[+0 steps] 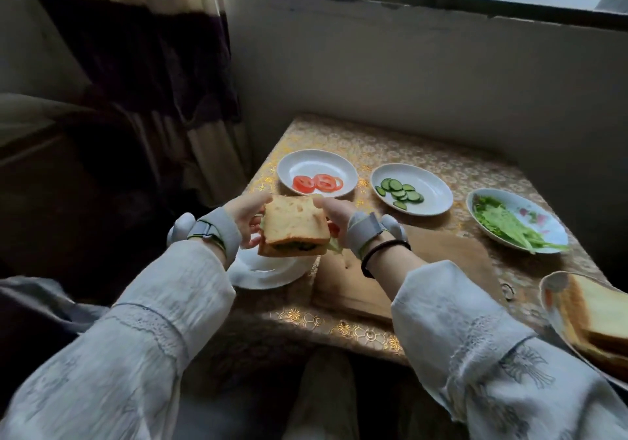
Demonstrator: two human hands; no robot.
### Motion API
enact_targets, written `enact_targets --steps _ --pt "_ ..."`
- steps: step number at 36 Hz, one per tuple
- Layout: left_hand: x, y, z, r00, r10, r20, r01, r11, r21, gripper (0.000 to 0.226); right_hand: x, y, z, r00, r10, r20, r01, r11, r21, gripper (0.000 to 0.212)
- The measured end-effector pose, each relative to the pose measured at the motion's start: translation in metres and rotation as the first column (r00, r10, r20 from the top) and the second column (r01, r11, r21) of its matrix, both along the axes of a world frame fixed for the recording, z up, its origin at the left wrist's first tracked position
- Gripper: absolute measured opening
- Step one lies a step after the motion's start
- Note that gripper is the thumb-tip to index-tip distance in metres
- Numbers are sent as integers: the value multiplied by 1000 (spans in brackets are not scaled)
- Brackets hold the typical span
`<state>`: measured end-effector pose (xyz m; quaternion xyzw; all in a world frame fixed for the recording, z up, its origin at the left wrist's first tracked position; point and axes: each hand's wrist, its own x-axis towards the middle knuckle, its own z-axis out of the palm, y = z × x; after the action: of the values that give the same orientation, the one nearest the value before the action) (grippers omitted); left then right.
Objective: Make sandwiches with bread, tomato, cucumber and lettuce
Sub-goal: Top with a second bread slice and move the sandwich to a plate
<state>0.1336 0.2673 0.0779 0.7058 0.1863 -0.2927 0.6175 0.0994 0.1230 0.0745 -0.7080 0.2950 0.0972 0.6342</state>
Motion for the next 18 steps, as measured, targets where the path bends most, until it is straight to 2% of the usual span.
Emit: enact_targets --steps 6,10,15,18 --pt "-1 29 -17 998 55 -20 -55 998 16 24 10 28 -15 999 35 -31 -33 997 64 48" --pt "0 37 -23 997 38 -74 -35 998 48 21 13 36 -17 995 89 -47 -92 994 -65 41" --pt "1 38 -24 999 14 -49 -11 998 65 16 15 36 -21 990 124 -68 -135 974 -184 43" --pt "0 36 -25 1000 18 -10 -17 995 94 27 17 35 -24 991 117 -72 -130 968 -216 46"
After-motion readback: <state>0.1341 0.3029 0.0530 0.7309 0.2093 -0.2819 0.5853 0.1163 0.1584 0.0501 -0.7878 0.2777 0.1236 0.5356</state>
